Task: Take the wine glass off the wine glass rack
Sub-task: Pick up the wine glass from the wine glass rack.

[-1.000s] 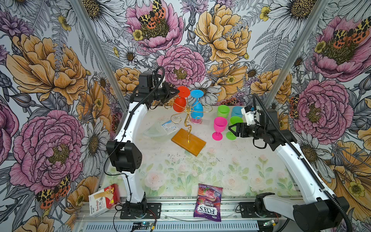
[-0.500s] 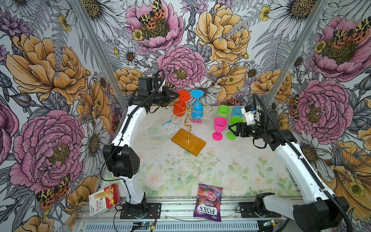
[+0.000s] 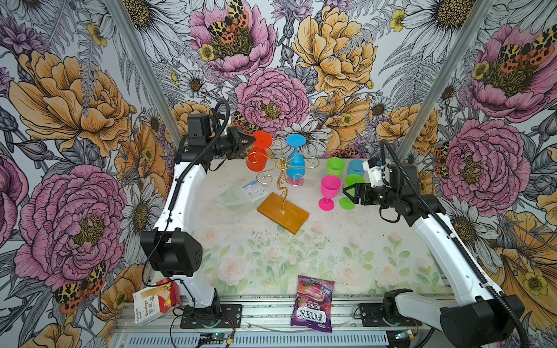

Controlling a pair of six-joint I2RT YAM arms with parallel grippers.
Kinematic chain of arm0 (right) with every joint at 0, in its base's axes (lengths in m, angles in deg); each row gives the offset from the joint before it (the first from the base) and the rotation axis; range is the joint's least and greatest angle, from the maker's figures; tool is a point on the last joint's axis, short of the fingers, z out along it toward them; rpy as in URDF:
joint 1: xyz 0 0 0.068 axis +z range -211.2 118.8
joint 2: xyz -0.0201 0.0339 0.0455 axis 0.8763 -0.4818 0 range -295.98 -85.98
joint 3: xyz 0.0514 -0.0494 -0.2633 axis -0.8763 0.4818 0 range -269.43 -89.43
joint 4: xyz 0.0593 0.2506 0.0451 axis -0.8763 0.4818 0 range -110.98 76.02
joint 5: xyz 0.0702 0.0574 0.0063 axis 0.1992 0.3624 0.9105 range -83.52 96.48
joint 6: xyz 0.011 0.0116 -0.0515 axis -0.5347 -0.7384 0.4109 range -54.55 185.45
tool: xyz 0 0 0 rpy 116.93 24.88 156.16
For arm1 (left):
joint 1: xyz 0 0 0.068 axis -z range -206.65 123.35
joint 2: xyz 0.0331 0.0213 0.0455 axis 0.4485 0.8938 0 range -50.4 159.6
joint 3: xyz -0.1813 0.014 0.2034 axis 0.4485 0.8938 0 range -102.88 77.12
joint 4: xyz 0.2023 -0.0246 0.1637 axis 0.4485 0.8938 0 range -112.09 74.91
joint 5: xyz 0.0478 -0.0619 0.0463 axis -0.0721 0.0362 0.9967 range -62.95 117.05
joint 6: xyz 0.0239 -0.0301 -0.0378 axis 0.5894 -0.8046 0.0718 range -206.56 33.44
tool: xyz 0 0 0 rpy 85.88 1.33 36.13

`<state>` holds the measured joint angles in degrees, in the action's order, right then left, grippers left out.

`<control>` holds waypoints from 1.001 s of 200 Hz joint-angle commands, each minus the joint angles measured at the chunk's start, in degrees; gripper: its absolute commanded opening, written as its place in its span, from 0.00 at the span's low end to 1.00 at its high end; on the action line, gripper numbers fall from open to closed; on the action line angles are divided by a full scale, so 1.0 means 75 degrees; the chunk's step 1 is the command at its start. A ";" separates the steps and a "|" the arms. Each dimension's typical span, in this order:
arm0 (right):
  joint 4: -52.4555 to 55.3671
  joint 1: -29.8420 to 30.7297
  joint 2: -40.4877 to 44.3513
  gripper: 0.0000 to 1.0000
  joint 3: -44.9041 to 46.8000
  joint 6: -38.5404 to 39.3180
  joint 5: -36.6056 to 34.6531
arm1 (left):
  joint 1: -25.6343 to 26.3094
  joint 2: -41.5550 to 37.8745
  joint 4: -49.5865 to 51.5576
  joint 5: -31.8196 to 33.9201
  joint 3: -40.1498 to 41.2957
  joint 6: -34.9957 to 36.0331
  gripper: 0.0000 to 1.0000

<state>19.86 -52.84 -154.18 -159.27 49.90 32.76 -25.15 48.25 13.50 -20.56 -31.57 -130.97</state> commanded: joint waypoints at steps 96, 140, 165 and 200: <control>-0.0209 0.0067 0.0252 0.72 -0.0126 -0.0208 0.0113 | 0.0648 -0.1057 0.0021 0.2195 -0.0599 0.2479 0.00; -0.0217 0.0053 0.0142 0.72 -0.0253 -0.0487 0.0005 | 0.3046 -0.2313 0.0259 0.6074 -0.0186 0.6234 0.00; -0.0230 0.0031 0.0049 0.72 -0.0342 -0.0661 -0.0032 | 0.4311 -0.2584 0.0270 0.7545 -0.0004 0.7501 0.00; -0.0207 -0.0064 0.0032 0.73 -0.0504 -0.0857 0.0054 | 0.5847 -0.2990 0.0126 0.8220 0.0691 0.8752 0.00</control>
<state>19.86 -52.93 -154.01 -160.28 45.33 33.11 12.66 26.33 14.95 30.78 -30.56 -77.15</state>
